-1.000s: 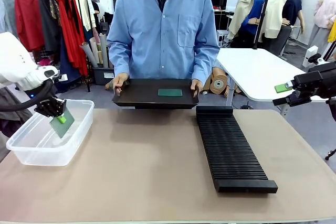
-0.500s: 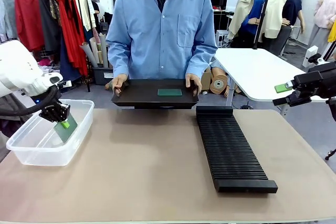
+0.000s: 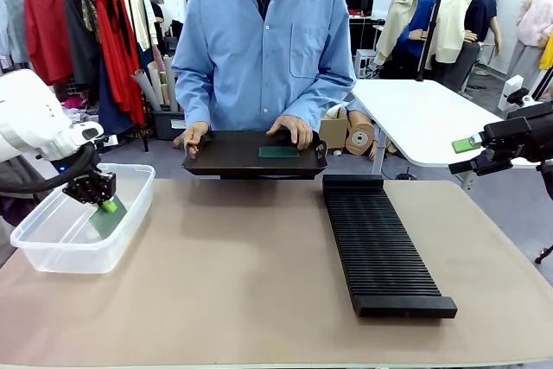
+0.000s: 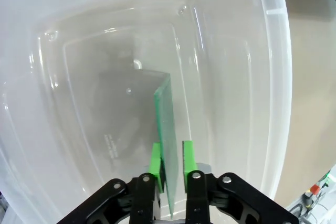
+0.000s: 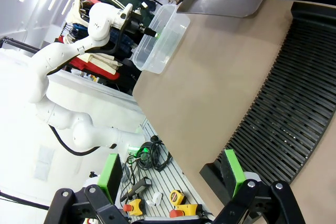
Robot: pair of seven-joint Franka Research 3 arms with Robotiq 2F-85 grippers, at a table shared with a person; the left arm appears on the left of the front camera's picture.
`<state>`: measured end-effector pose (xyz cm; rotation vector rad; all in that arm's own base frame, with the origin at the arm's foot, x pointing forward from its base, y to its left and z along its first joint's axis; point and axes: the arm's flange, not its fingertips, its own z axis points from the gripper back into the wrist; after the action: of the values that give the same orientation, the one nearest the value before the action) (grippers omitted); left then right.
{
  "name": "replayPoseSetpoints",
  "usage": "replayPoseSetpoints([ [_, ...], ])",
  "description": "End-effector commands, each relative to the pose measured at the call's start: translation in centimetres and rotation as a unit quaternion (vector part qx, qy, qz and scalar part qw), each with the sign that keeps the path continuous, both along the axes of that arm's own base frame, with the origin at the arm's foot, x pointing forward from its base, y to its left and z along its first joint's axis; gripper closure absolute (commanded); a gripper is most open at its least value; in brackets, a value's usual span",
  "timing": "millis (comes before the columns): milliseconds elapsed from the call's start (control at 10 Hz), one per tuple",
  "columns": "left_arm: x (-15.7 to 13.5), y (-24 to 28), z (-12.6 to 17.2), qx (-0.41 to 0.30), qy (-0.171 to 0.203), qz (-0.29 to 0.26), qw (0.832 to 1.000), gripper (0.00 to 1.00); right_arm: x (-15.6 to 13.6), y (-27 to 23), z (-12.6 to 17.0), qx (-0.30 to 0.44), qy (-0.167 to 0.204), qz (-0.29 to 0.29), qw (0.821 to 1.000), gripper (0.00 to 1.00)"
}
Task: Sort PCBs into racks and boxes based on the side picked up.
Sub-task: If the short side of the Blank PCB is picked up, insert it into the PCB Rack ; if the long side is picked up, place it in the Organizing box.
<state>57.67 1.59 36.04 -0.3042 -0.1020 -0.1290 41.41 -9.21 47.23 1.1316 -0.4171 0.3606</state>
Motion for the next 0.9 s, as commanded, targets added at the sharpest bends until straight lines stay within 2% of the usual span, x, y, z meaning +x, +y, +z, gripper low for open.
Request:
replayPoseSetpoints([
  [0, 0.4, 0.1, 0.1, -0.005, -0.002, 0.005, 1.0, 0.39, 0.1, 0.2, 0.2, 0.004, 0.001, -0.001, 1.0, 0.0],
  [200, 0.4, 0.1, 0.3, 0.0, -0.005, 0.005, 1.0, 0.0, 0.1, 0.2, 0.2, 0.004, 0.001, -0.001, 1.0, 0.0],
  [400, 0.1, 0.1, 0.9, 0.029, -0.026, 0.017, 0.999, 0.0, 0.1, 0.2, 0.2, 0.004, 0.001, -0.001, 1.0, 0.0],
  [800, -0.3, -0.1, 2.4, 0.048, -0.037, 0.022, 0.998, 0.0, 0.1, 0.2, 0.2, 0.004, 0.001, -0.001, 1.0, 0.0],
])
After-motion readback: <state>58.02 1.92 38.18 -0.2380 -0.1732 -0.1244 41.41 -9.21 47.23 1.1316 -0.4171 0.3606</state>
